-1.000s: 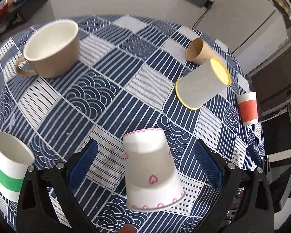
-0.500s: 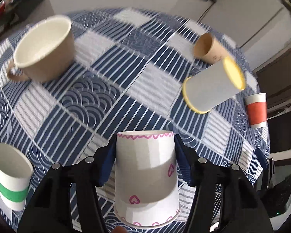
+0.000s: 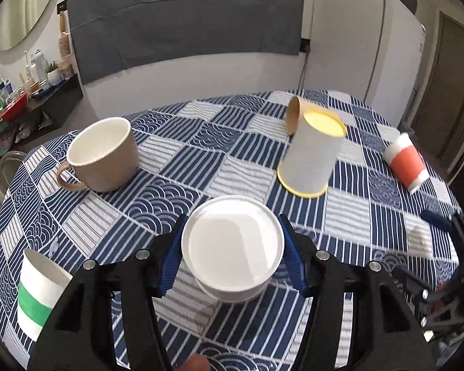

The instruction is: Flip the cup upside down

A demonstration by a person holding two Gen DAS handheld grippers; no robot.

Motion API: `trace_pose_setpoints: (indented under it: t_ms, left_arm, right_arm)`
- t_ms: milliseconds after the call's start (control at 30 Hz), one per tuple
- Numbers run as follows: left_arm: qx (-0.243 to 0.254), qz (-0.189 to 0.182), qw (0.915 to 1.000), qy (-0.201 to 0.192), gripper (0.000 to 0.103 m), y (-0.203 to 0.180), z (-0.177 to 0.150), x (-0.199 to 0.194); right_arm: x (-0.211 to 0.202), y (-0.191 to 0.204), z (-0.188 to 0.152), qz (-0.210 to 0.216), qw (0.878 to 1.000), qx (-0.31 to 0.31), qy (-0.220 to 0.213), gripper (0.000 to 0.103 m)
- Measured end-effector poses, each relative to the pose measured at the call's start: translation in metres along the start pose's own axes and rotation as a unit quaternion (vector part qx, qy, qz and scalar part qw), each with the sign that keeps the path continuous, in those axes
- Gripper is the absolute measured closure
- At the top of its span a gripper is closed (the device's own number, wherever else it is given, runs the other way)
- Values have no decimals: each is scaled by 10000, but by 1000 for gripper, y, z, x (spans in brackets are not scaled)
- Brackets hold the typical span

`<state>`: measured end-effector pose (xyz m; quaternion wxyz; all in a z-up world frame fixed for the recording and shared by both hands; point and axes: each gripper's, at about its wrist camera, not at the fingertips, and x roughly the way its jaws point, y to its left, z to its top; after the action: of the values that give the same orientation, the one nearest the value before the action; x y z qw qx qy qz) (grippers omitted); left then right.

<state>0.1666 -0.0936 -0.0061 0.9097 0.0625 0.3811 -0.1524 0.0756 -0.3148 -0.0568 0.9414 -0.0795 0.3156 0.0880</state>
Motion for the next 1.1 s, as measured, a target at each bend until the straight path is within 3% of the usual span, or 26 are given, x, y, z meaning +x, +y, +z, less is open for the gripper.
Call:
trace_pose_setpoints:
  t_ms: [67,133,233,300,433,833,1100]
  left_arm:
    - [87,96,9999,-1,44,-5,-6,-2]
    - [120,71,9999,37,34,-5,-8,-4]
    - [75,116,9999,-53,27,-1,-10,-11]
    - [5,72,9999,-109,15,-1,-13,-16]
    - [-64,126,9997,-204,6,5,-16,-28]
    - [-456,593,9964,-410,6,31,-56,-54]
    - [-710,736,9922,-712,6,37,-87,-54]
  right_arm:
    - [1,0,0,-16,10000,-4,3,13]
    - [2,-1,0,-12,10000,-3,19,13]
    - [3,-2,0,-29,10000,21,45,13]
    - [3,-3,0,-51,10000,39,71,13]
    - [5,-3,1,-100,9999,50,117,12]
    - [9,3,2,-377,9989,98,250,10]
    - [2,24,11,122,9984,546,-13,10]
